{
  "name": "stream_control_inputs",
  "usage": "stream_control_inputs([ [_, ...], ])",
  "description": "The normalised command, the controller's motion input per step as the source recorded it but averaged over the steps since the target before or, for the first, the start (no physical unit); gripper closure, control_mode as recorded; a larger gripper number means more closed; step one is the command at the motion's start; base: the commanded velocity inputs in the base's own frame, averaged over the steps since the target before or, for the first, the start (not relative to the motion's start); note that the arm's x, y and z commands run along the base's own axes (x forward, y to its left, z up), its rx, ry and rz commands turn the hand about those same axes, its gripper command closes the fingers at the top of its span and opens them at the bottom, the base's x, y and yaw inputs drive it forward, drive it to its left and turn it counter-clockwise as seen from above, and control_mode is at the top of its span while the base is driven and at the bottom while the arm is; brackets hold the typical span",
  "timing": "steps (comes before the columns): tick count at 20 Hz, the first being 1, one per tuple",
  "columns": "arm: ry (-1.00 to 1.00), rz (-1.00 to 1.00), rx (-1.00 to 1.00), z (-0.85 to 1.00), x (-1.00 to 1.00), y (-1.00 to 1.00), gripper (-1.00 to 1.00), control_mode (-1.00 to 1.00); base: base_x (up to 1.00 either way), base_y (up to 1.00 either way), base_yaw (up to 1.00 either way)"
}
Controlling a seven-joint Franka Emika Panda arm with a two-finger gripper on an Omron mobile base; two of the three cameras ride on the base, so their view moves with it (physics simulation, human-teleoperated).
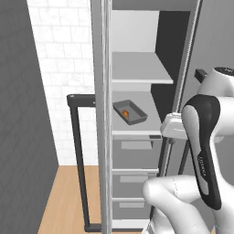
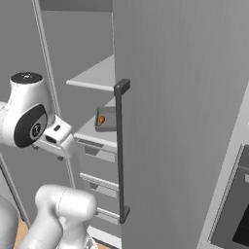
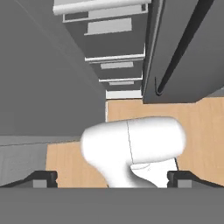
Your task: Take the meat container that has the chicken drumstick and place it on the second highest rack of the freezer. Then take the vegetable container that has the cucumber and corn and place it on the highest rack of the freezer.
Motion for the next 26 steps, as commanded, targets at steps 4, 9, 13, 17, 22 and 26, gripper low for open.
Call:
stream_control_inputs([
  [4,0.0,0.22,-0.05,0.02,0.0,0.01,-1.0,-1.0,0.0,0.0,0.0],
  [9,-0.03,0.15,-0.03,0.0,0.0,-0.07,-1.0,-1.0,0.0,0.0,0.0],
  [13,-0.07,0.0,-0.07,0.0,0.0,-0.16,-1.0,-1.0,0.0,0.0,0.0],
  [17,-0.1,0.0,-0.14,-0.05,0.0,-0.01,-1.0,-1.0,0.0,0.0,0.0],
  [22,-0.03,0.0,-0.05,0.0,0.0,0.0,-1.0,-1.0,0.0,0.0,0.0],
  [26,0.0,0.0,0.0,0.0,-0.02,0.0,-1.0,-1.0,0.0,0.0,0.0],
])
